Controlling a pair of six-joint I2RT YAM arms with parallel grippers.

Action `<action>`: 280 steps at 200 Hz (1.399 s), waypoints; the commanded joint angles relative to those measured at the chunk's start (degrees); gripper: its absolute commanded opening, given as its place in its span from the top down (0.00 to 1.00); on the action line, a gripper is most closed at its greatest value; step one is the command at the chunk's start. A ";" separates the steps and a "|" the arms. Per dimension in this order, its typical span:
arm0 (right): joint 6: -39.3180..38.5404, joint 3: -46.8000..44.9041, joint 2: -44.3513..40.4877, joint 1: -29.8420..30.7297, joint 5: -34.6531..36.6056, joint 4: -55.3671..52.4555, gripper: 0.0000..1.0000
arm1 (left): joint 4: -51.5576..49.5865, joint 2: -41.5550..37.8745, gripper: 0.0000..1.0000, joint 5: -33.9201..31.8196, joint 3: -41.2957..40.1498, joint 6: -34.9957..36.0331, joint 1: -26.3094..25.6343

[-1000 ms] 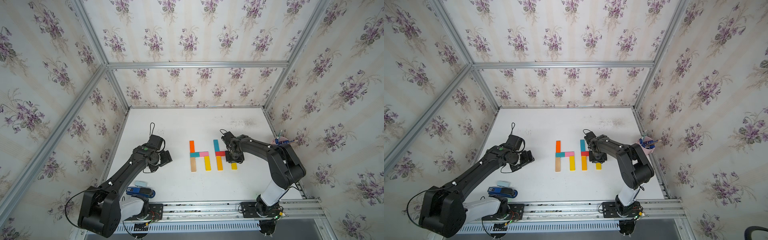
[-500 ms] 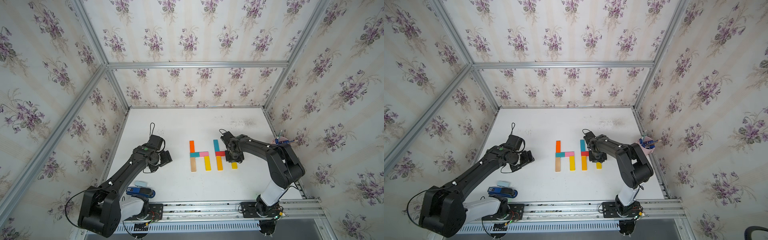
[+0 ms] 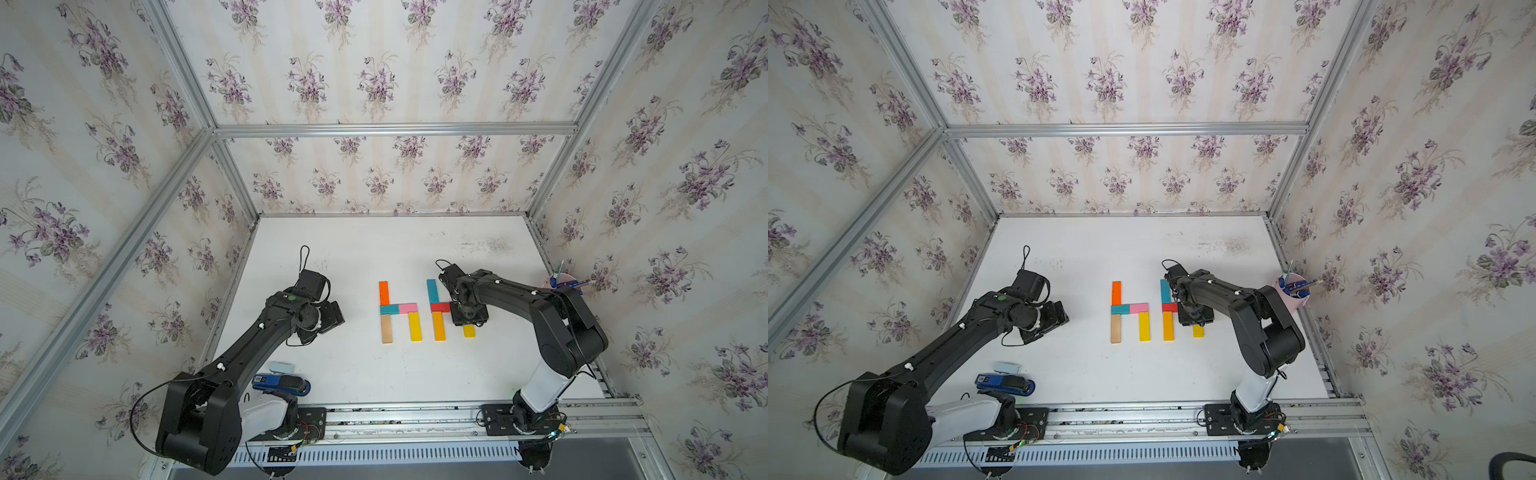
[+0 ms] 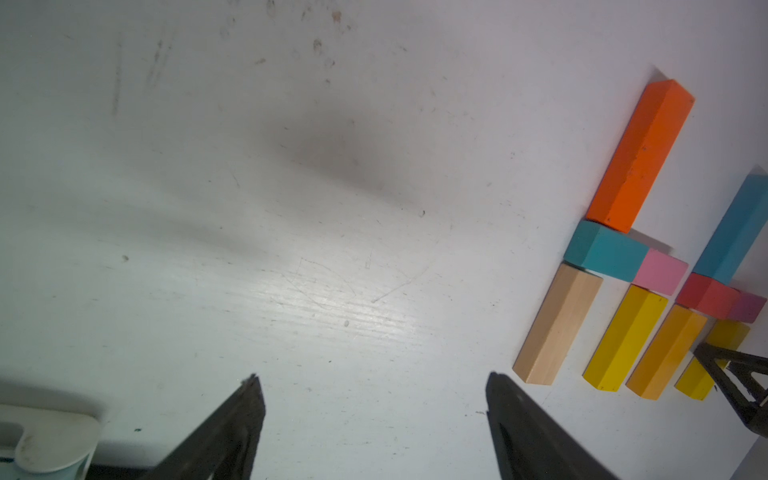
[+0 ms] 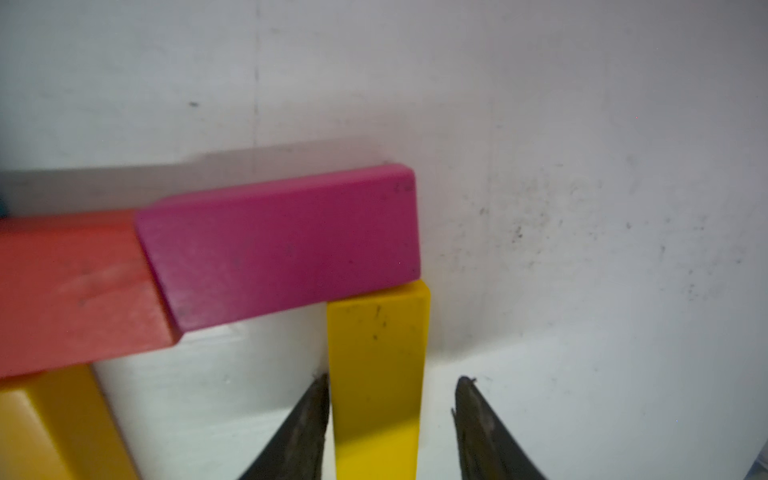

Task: Assemble the letter h with building blocks
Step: Assemble the building block at the center of the board.

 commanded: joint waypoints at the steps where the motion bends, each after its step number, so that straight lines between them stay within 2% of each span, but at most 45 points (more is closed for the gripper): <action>1: 0.86 -0.16 -0.91 0.17 -3.02 -0.04 0.42 | 0.27 -0.05 0.14 -0.52 0.40 0.30 0.04; 32: 1.43 3.10 -6.54 -0.16 -3.40 -1.52 0.37 | 0.04 -0.28 0.14 -0.42 0.74 0.43 0.03; 58: 1.25 5.90 -9.18 -4.28 -7.05 2.24 0.35 | 0.01 -0.48 0.14 -0.42 0.91 0.32 0.03; 90: 0.25 10.61 -2.38 -9.83 -10.73 6.88 0.37 | -0.34 -0.78 0.14 -0.37 1.28 0.20 -0.01; 116: -0.42 13.68 3.96 -11.10 -10.77 9.01 0.39 | -1.24 -1.08 0.14 -0.93 1.80 0.53 0.02; 161: -0.81 12.12 6.93 -12.09 -10.35 11.66 0.41 | -1.13 -1.45 0.14 -1.16 1.10 0.41 0.04; 178: -1.20 10.63 6.51 -12.39 -8.76 12.02 0.42 | -0.90 -1.23 0.14 -1.04 0.87 0.42 0.02; 280: -1.35 4.09 3.86 -13.02 -9.36 13.07 0.47 | -0.02 -0.60 0.14 -0.90 0.45 0.51 -0.01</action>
